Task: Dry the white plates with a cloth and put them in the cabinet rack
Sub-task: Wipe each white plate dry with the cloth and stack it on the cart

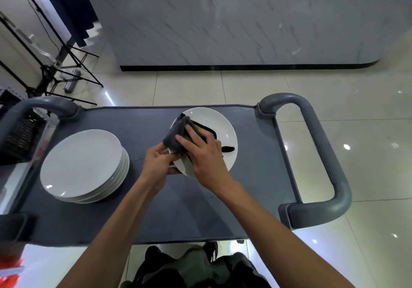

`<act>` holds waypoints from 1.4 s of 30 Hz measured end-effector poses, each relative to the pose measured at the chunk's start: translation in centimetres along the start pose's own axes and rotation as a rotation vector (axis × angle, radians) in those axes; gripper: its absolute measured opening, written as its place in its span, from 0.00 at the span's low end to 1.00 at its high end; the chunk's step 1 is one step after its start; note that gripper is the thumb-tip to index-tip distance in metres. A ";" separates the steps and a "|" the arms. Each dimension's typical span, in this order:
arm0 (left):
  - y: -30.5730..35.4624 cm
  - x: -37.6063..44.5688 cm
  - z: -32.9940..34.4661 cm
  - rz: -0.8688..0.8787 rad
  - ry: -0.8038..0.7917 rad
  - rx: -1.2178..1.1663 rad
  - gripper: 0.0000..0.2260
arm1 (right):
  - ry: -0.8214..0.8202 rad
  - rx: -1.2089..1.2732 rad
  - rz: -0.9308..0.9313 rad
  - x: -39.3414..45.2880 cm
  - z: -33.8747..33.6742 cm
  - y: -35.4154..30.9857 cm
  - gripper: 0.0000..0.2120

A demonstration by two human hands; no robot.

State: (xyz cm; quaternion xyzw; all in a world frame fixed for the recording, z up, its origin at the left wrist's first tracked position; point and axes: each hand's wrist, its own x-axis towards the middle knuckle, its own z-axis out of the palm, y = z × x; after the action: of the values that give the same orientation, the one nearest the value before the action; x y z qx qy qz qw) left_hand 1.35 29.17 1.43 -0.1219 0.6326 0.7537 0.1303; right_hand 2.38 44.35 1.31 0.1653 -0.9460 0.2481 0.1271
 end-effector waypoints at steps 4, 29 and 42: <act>-0.2 -0.3 0.1 0.005 -0.007 -0.001 0.16 | 0.019 -0.027 -0.007 -0.4 -0.1 0.0 0.23; 1.2 -0.2 -0.5 0.046 0.110 -0.112 0.17 | 0.054 -0.275 0.340 0.0 -1.3 4.2 0.29; 1.7 -0.1 -0.9 0.078 0.138 -0.091 0.15 | 0.025 -0.079 0.135 -4.3 1.4 -1.2 0.25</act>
State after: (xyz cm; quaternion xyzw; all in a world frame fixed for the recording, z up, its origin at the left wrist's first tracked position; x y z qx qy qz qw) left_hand 0.82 27.97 2.87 -0.1546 0.6092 0.7761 0.0515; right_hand 6.53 43.67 -0.74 0.0929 -0.9624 0.2207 0.1281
